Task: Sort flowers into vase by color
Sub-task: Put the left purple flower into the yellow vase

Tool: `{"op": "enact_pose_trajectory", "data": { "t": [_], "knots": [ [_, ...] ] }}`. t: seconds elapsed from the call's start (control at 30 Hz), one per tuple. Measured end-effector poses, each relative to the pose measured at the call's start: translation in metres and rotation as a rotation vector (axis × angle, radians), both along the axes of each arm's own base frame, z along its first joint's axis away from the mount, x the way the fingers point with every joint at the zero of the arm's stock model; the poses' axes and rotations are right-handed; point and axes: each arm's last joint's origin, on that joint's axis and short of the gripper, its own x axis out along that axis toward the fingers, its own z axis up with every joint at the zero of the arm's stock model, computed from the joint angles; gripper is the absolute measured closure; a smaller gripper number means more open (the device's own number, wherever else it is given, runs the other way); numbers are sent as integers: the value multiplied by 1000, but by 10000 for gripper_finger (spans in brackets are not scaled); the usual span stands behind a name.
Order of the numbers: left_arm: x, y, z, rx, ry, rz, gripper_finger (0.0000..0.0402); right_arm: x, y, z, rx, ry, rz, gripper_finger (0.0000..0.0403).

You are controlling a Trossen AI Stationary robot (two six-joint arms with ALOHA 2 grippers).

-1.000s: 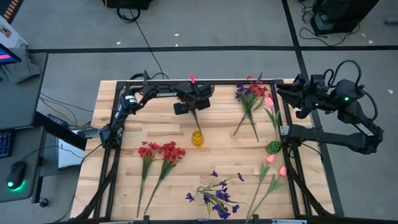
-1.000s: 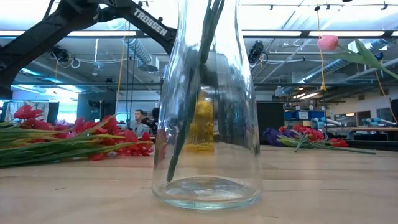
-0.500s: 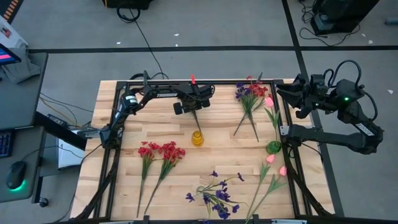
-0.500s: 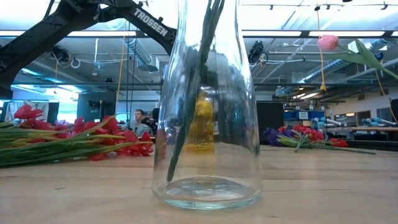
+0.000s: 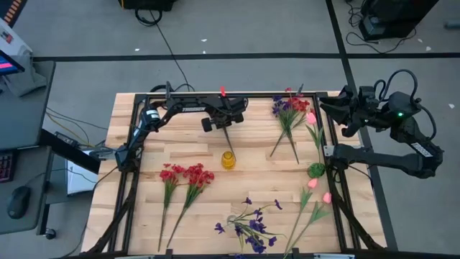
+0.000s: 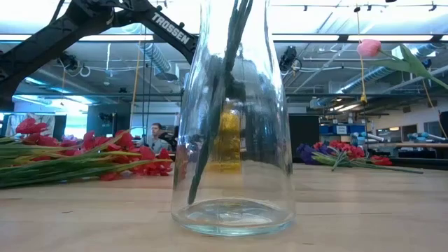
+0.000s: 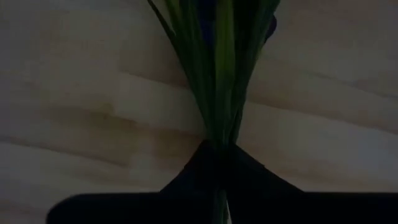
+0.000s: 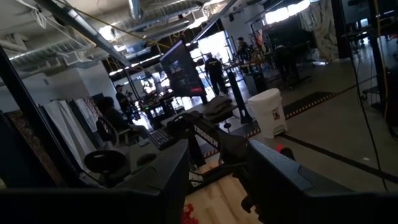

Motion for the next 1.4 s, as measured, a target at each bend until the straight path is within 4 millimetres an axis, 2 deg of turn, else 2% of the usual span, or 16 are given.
{"op": "enact_pose_trajectory", "data": {
  "t": [0.3, 0.53, 0.7, 0.8, 1.03, 1.2, 1.4],
  "knots": [
    [11, 8, 21, 42, -79, -65, 386, 0, 0, 0, -6, 2, -7, 232],
    [29, 20, 65, 187, -208, -235, 386, 0, 0, 0, -25, 7, -10, 232],
    [40, 17, 102, 238, -294, -478, 386, 0, -1, 0, -24, 9, -25, 232],
    [46, 9, 127, 257, -375, -662, 386, 0, -1, -1, -22, 14, -25, 232],
    [59, -24, 181, 377, -559, -1021, 386, 0, -1, -4, -8, 44, -35, 232],
    [61, -50, 212, 509, -706, -1146, 386, 0, -1, -4, 12, 38, -40, 232],
    [48, -74, 243, 638, -725, -1274, 386, 0, -2, -3, 18, 26, -57, 232]
  ]
}}
